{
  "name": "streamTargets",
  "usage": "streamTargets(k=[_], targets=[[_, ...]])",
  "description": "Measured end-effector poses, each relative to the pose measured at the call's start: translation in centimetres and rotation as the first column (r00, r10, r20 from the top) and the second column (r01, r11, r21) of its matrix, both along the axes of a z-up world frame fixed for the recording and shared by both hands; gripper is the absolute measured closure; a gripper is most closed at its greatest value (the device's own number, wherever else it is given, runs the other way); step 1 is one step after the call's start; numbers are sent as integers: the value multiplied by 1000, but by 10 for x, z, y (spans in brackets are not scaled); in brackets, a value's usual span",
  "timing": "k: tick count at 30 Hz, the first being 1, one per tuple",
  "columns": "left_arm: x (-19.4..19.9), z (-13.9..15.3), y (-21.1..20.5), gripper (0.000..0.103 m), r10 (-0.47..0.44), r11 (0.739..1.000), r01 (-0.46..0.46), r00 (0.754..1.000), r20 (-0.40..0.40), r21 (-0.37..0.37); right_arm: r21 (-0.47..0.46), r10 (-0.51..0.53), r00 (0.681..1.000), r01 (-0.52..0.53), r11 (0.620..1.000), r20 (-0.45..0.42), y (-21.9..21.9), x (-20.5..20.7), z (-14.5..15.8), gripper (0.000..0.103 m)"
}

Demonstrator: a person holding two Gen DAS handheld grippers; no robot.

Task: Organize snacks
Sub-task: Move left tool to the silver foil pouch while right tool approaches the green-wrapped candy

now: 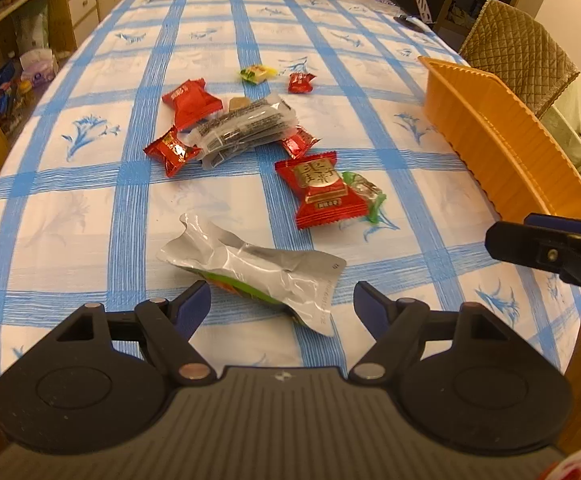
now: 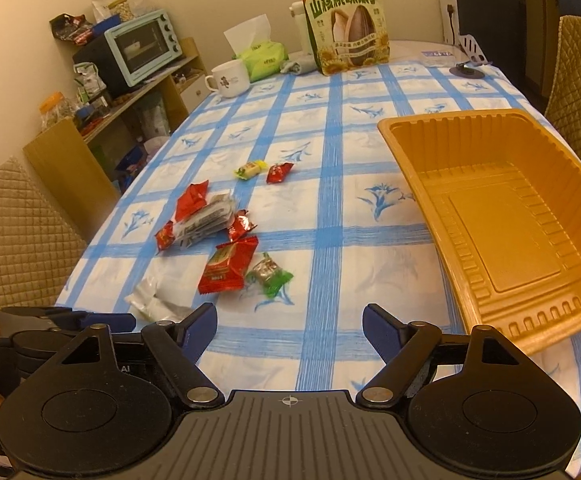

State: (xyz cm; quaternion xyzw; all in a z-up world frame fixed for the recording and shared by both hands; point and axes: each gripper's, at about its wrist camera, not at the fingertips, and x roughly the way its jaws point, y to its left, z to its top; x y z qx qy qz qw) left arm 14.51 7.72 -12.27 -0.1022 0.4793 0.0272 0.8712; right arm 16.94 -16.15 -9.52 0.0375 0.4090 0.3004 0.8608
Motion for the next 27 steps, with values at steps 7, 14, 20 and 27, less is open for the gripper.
streamTargets(k=[7, 14, 20, 27], targets=[[20, -5, 2, 29, -18, 1000, 18, 1000, -8, 1, -8, -12, 1000, 12, 1000, -26, 3, 16, -5, 23], [38, -5, 3, 30, -35, 999, 35, 999, 1, 10, -15, -30, 999, 30, 999, -39, 3, 23, -8, 23], [48, -11, 2, 33, -53, 996, 54, 998, -15, 64, -26, -39, 998, 38, 999, -48, 5, 29, -11, 23], [45, -8, 12, 47, -106, 991, 106, 994, -11, 76, -39, -14, 999, 12, 999, -39, 15, 33, -16, 23]])
